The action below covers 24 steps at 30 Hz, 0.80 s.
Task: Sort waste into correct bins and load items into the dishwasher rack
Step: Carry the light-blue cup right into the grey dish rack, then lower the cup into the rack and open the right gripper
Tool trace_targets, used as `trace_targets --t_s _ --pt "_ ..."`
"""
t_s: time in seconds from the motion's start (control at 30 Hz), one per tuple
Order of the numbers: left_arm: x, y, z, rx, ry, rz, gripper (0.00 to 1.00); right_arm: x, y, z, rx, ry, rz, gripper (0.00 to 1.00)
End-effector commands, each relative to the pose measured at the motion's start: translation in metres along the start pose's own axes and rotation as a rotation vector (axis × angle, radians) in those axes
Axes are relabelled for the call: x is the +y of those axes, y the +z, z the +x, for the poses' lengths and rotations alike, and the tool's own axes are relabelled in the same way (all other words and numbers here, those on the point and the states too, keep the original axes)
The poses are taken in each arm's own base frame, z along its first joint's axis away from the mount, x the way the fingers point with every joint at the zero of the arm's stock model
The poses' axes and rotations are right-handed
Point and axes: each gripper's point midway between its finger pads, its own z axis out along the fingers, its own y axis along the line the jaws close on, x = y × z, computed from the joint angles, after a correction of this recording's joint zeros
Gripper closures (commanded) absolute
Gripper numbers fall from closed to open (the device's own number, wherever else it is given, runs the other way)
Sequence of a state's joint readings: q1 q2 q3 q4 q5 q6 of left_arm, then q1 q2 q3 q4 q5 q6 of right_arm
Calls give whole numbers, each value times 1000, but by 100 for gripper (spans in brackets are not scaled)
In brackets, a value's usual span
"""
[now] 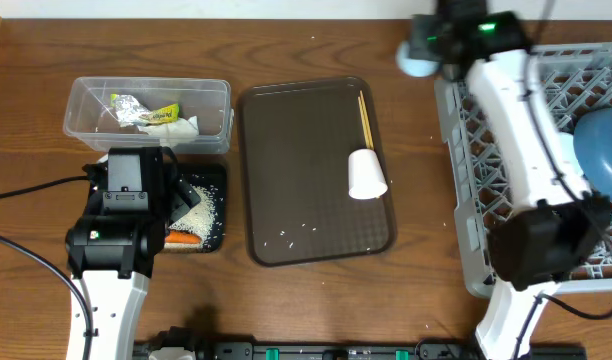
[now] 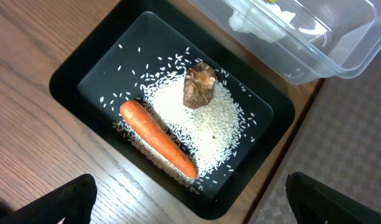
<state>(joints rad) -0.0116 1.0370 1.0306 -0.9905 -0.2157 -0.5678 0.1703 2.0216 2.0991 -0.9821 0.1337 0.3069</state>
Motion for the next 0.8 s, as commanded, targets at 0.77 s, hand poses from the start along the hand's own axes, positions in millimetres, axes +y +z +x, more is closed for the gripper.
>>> trace_targets --t_s 0.77 --pt "1 1 1 4 9 -5 2 -160 23 21 78 191 227 51"
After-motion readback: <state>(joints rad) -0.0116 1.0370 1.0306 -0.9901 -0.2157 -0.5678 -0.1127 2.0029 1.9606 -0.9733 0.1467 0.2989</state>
